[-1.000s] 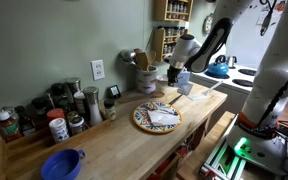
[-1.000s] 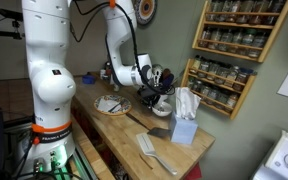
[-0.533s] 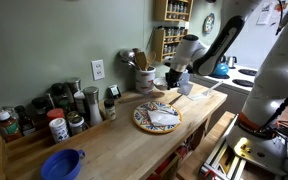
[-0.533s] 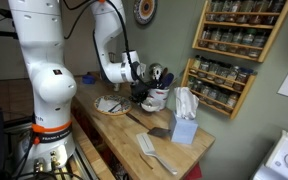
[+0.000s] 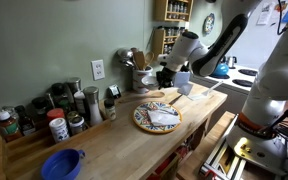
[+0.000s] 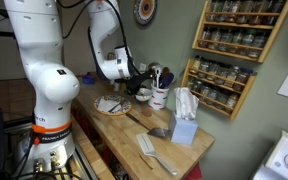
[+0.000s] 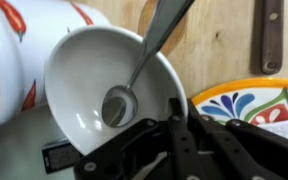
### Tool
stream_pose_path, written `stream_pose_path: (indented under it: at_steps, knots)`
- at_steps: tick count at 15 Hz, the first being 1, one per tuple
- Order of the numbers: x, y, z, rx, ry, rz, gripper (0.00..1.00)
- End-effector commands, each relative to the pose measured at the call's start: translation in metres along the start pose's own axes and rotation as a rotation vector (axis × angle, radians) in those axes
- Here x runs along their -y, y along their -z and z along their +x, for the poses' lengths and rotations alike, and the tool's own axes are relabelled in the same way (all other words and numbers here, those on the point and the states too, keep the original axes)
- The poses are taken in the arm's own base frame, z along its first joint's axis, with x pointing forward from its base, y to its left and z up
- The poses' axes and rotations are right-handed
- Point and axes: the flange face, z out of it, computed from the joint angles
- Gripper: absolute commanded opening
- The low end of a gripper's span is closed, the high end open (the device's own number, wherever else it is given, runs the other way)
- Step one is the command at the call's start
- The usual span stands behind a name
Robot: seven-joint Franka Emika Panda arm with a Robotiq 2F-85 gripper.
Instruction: Pick up the white bowl and move it to the left side of the table
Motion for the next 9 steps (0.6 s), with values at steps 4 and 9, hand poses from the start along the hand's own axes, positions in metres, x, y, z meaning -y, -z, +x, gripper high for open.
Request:
stream_pose_path:
  at_steps: [4, 9]
  knots:
    - [0.011, 0.011, 0.07, -0.219, 0.261, -0.091, 0.02]
    - [0.051, 0.009, 0.11, -0.389, 0.449, -0.08, 0.02]
